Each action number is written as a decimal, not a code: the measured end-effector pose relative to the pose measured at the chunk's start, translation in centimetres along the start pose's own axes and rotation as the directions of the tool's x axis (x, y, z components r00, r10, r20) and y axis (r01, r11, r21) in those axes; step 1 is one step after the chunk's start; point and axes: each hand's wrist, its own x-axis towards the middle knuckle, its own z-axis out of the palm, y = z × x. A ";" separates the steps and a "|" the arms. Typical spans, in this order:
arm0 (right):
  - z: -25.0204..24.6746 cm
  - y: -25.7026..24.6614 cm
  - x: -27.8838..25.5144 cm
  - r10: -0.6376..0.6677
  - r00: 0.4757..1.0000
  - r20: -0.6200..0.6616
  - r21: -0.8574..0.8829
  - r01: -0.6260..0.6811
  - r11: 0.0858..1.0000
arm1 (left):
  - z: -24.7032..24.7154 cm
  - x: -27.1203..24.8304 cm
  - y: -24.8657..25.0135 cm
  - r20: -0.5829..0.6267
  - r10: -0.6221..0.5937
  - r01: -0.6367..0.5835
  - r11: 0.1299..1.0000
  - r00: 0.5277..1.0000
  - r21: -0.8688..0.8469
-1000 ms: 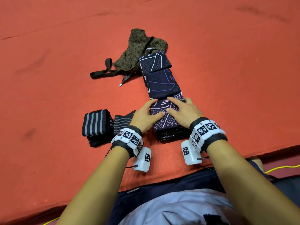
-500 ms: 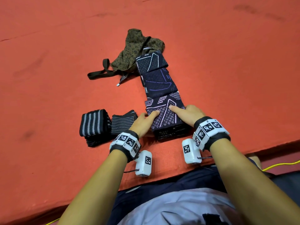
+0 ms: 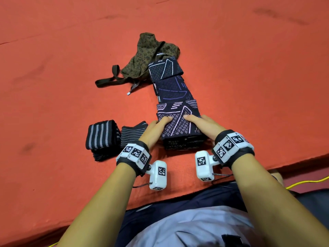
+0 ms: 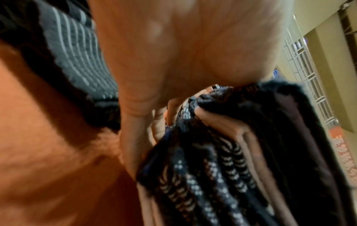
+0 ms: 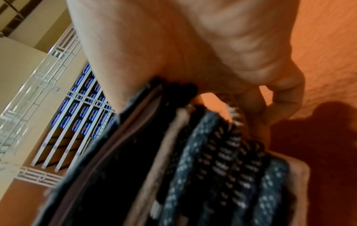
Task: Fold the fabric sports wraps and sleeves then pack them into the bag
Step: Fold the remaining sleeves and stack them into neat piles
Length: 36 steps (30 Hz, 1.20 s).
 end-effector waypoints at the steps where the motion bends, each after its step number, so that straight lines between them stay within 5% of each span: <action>1: 0.1 -0.2 -0.3 0.017 1.000 0.020 0.014 -0.017 1.000 | -0.4 -0.3 0.3 0.006 0.005 -0.005 1.000 1.000 0.021; 6: 0.8 -2.1 -1.6 -0.036 0.986 0.162 0.103 0.020 0.995 | -2.4 -1.7 1.6 0.045 -0.001 0.001 1.000 0.999 0.005; 25: 7.9 -9.1 -3.0 -0.137 0.964 0.228 0.013 0.138 0.990 | -11.3 -4.0 3.9 -0.134 0.038 -0.058 0.987 0.990 -0.151; 36: 11.2 -13.4 0.5 -0.123 0.981 0.150 0.000 0.124 0.992 | -13.9 0.0 5.9 -0.250 0.041 -0.089 0.978 0.967 -0.187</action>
